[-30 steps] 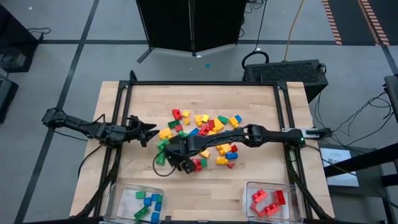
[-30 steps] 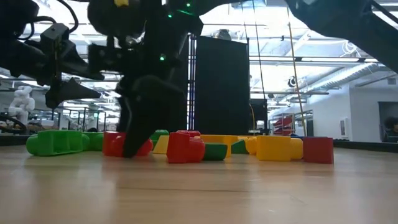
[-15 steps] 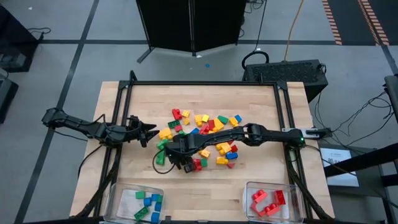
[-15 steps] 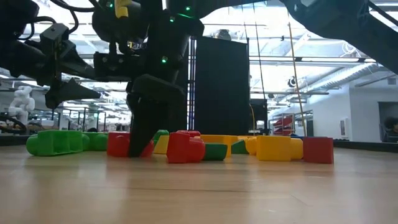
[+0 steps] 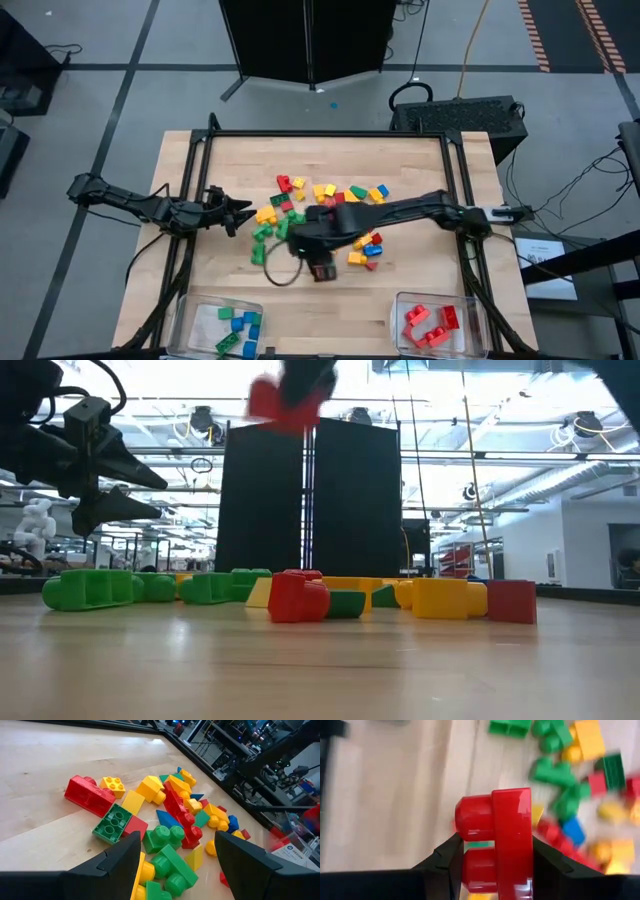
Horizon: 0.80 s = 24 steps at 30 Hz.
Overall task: Sort blocks by size
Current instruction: Put the red game piece into the right transparent bin
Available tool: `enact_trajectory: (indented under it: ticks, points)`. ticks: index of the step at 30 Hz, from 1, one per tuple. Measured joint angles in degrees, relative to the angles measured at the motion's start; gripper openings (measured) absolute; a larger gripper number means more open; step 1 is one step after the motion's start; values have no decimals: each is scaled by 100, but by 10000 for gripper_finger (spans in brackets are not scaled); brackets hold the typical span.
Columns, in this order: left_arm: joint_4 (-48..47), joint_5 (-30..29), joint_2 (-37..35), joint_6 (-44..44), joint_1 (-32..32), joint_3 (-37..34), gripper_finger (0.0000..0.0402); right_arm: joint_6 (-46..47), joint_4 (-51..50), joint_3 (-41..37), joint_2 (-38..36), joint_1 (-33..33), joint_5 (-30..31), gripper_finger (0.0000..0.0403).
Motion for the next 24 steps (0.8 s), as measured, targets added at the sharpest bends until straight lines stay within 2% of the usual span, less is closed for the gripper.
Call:
enact_trajectory:
  ticks: [6, 16, 20, 24]
  points:
    - [7, -1, 2, -4, -1, 0, 255, 2065, -1425, 19, -765, 984, 101, 148]
    - [37, -3, 32, -101, -2, -4, 255, 5234, -1360, -305, -924, 2858, 209, 148]
    - [39, -5, 47, -151, -1, -4, 255, 6621, -1383, -766, -940, 3359, -189, 148]
    - [40, -7, 45, -151, -2, -4, 255, 7572, -1387, -1297, -939, 3718, -499, 148]
